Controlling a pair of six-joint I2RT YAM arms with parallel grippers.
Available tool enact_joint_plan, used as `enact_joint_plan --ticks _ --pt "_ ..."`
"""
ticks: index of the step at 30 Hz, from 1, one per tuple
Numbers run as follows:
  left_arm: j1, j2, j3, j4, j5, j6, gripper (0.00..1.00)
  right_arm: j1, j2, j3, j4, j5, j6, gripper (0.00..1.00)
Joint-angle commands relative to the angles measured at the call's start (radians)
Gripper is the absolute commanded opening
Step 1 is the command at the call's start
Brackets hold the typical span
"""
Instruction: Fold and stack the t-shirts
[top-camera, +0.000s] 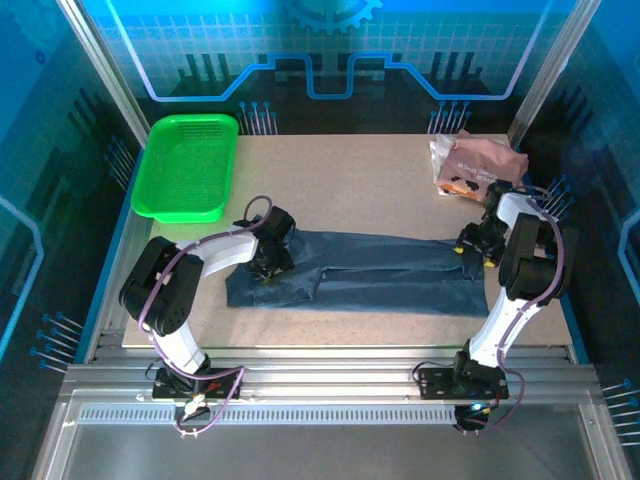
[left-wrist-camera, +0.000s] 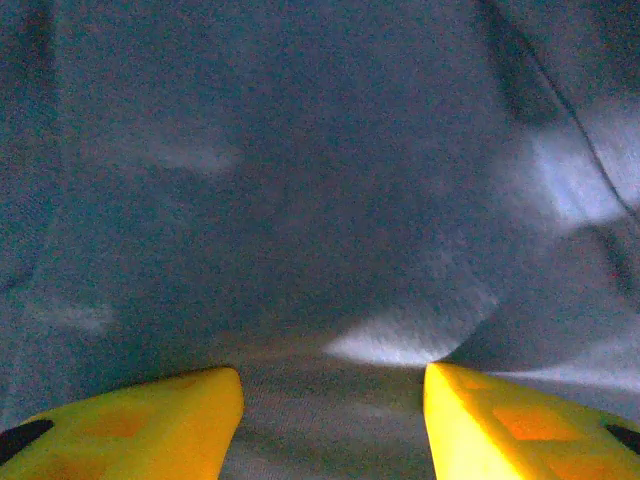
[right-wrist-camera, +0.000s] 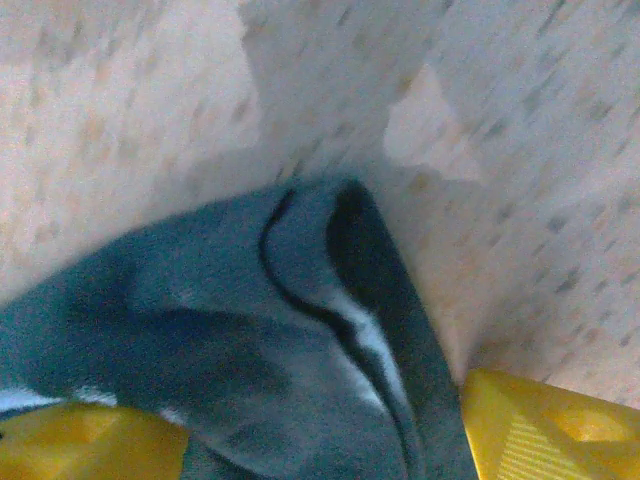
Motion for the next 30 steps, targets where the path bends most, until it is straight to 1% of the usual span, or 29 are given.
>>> enact_joint_plan --ticks 1,4,6,8,13,15,18,20,21,24,25,26,28,30 --pt "0.026 0.071 -0.044 -0.05 -0.064 0.06 0.55 -0.046 0.052 0.073 0.019 0.051 0.005 0.69" --pt "0.027 0.08 -0.026 -0.053 -0.074 0.101 0.58 -0.05 0.065 0.123 0.014 0.051 -0.011 0.68" --pt "0.026 0.087 -0.007 -0.06 -0.086 0.128 0.58 -0.051 0.058 0.147 0.015 0.033 -0.02 0.71" --pt "0.027 0.097 0.02 -0.069 -0.102 0.159 0.59 -0.046 0.032 0.164 0.009 0.02 -0.038 0.74" --pt "0.026 0.12 0.094 -0.076 -0.116 0.218 0.61 -0.037 -0.068 0.148 -0.021 0.023 -0.041 0.75" --pt "0.027 0.123 0.117 -0.075 -0.117 0.226 0.62 -0.03 -0.116 0.117 -0.011 -0.036 -0.035 0.75" --pt "0.026 0.134 0.145 -0.072 -0.114 0.229 0.63 -0.003 -0.184 0.049 0.034 -0.238 -0.042 0.75" --pt "0.027 0.152 0.171 -0.078 -0.116 0.23 0.63 0.038 -0.214 0.004 0.051 -0.303 -0.042 0.69" --pt "0.027 0.162 0.182 -0.082 -0.118 0.23 0.63 0.06 -0.216 -0.009 0.048 -0.306 -0.042 0.65" --pt "0.03 0.199 0.234 -0.093 -0.124 0.23 0.63 0.117 -0.179 -0.051 0.029 -0.246 -0.03 0.37" --pt "0.034 0.213 0.258 -0.101 -0.127 0.23 0.63 0.132 -0.162 -0.062 0.016 -0.201 -0.021 0.3" --pt "0.039 0.231 0.285 -0.112 -0.132 0.228 0.63 0.152 -0.149 -0.073 0.007 -0.147 -0.015 0.26" --pt "0.05 0.255 0.332 -0.121 -0.133 0.219 0.63 0.19 -0.128 -0.087 0.0 -0.065 -0.024 0.23" --pt "0.062 0.286 0.388 -0.13 -0.128 0.211 0.63 0.213 -0.098 -0.096 -0.012 -0.015 -0.021 0.21"
